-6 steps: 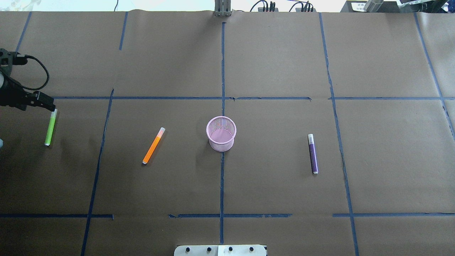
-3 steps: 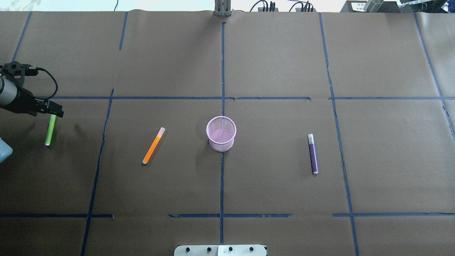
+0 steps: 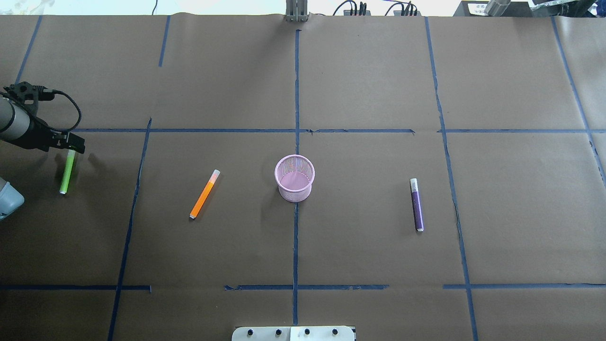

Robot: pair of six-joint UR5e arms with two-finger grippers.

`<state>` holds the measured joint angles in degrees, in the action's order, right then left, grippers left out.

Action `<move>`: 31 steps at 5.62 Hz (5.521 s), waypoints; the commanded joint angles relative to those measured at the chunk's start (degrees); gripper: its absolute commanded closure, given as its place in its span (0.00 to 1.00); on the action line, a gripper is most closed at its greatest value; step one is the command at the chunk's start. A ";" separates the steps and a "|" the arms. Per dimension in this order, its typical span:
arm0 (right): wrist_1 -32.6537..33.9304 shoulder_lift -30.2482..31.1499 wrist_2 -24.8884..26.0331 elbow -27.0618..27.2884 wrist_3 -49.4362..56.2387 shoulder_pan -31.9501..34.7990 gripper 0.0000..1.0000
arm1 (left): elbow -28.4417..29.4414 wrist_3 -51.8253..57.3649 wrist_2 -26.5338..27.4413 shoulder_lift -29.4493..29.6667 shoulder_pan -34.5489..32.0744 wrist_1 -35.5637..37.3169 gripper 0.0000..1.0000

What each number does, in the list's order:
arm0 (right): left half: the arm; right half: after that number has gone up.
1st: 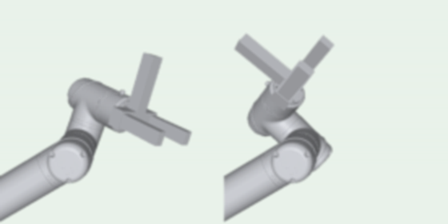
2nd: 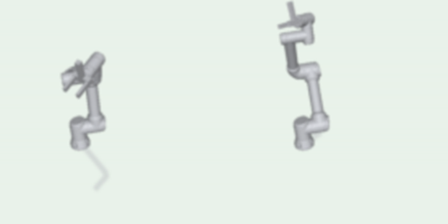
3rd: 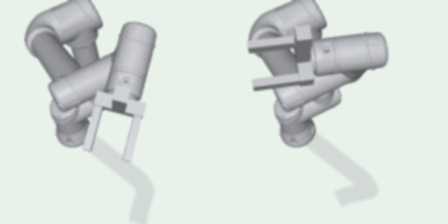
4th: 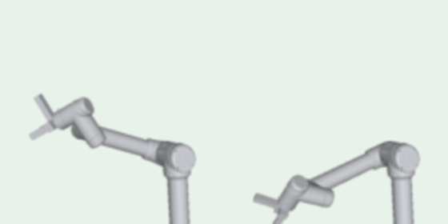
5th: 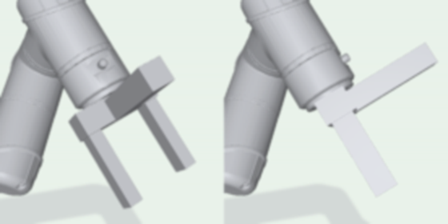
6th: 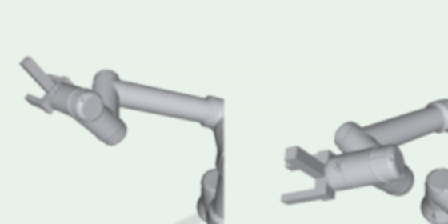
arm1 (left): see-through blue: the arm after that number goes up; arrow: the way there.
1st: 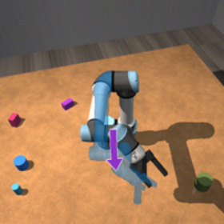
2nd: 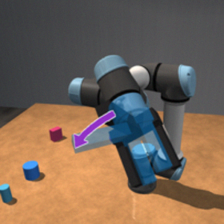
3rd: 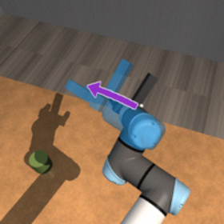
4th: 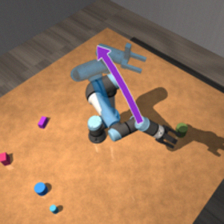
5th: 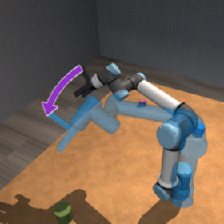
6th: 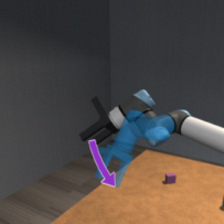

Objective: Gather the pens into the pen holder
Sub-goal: 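Close the left gripper on the green highlighter's cap end, then lift the green highlighter and carry it above the pink cup, then lower the green highlighter into the pink cup and release it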

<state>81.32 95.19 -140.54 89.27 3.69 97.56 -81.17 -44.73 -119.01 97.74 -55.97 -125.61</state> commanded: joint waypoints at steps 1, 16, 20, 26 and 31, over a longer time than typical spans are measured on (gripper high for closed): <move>0.07 0.00 0.00 -0.06 0.09 0.00 0.00 | 0.57 -0.27 0.36 0.51 0.33 0.01 0.00; -7.14 4.74 -0.09 -0.24 -0.18 0.09 0.00 | -22.39 -10.27 26.62 16.69 15.21 0.19 1.00; -7.31 5.62 -0.35 0.03 -0.09 0.09 0.00 | -31.69 -16.71 70.19 15.72 38.97 -6.20 1.00; -7.31 5.62 -0.26 0.03 -0.09 0.09 0.00 | -11.57 -12.49 72.34 27.32 37.08 -22.84 1.00; -7.31 5.53 -0.18 -0.15 0.00 0.09 0.00 | -7.34 -12.49 69.79 27.24 36.63 -23.19 0.75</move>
<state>74.00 100.73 -140.76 89.15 3.67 97.65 -89.13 -57.18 -49.03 125.04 -19.36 -148.74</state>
